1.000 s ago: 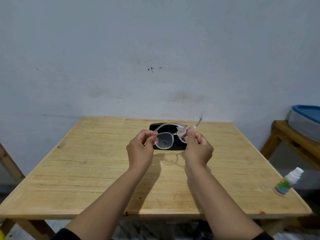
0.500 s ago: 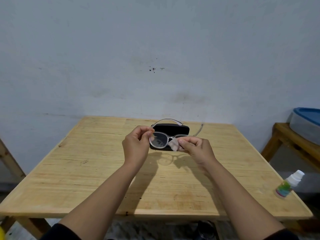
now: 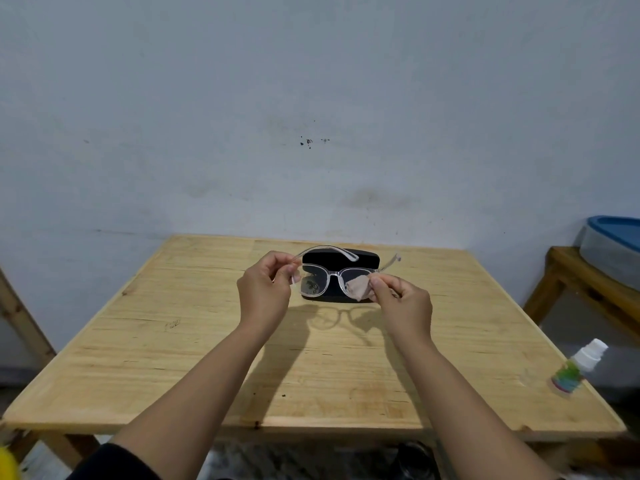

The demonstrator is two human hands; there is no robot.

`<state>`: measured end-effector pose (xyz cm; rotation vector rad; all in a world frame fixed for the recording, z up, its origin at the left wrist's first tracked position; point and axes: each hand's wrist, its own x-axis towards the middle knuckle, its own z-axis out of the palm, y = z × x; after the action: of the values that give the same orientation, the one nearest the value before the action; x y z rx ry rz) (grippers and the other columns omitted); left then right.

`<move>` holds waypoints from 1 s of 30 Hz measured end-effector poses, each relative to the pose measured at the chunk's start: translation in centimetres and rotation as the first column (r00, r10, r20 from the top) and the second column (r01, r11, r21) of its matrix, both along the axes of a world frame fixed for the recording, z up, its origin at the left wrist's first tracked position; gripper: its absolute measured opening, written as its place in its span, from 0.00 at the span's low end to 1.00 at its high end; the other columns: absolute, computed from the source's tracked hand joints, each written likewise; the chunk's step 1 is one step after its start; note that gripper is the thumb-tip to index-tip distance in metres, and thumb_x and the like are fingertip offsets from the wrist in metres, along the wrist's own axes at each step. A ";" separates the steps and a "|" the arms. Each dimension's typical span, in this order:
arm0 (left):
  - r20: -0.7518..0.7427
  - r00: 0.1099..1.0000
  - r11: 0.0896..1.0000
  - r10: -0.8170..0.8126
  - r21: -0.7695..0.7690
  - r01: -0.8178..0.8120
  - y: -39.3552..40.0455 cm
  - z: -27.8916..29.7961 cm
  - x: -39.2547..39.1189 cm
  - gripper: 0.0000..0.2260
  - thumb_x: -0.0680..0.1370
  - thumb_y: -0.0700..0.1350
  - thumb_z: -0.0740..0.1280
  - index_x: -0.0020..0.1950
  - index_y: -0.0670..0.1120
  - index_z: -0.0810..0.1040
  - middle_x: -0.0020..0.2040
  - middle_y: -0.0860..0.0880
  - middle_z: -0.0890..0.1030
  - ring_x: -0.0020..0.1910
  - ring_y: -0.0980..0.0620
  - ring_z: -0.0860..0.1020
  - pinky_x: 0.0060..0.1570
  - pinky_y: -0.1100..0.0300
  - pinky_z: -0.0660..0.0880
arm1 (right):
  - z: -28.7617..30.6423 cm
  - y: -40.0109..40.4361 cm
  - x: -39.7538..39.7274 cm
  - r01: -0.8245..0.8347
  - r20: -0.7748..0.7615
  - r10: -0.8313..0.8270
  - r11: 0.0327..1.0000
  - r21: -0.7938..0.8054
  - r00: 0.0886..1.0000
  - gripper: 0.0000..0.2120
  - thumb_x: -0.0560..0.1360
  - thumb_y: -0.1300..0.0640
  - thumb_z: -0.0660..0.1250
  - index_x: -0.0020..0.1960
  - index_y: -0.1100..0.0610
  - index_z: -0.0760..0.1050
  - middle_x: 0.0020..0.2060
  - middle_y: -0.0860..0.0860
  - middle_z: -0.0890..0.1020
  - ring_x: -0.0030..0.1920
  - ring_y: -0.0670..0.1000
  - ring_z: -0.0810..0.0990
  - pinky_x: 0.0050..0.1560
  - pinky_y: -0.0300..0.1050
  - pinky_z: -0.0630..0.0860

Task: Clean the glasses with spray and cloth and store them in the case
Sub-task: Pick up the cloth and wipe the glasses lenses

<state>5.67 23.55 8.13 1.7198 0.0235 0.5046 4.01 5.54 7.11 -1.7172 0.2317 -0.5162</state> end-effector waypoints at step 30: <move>-0.010 1.000 0.996 0.013 -0.094 -0.014 -0.7 0.1 0.1 0.12 0.74 0.37 0.67 0.37 0.53 0.80 0.35 0.55 0.84 0.40 0.53 0.83 0.45 0.62 0.76 | 0.4 -1.2 0.8 -0.461 -0.071 0.455 0.877 -0.135 0.888 0.09 0.74 0.68 0.65 0.41 0.59 0.81 0.36 0.51 0.83 0.35 0.40 0.81 0.42 0.33 0.78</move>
<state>5.82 22.85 8.18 1.6313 0.0645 0.4973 4.82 4.32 7.55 -1.8514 -0.1955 -0.1504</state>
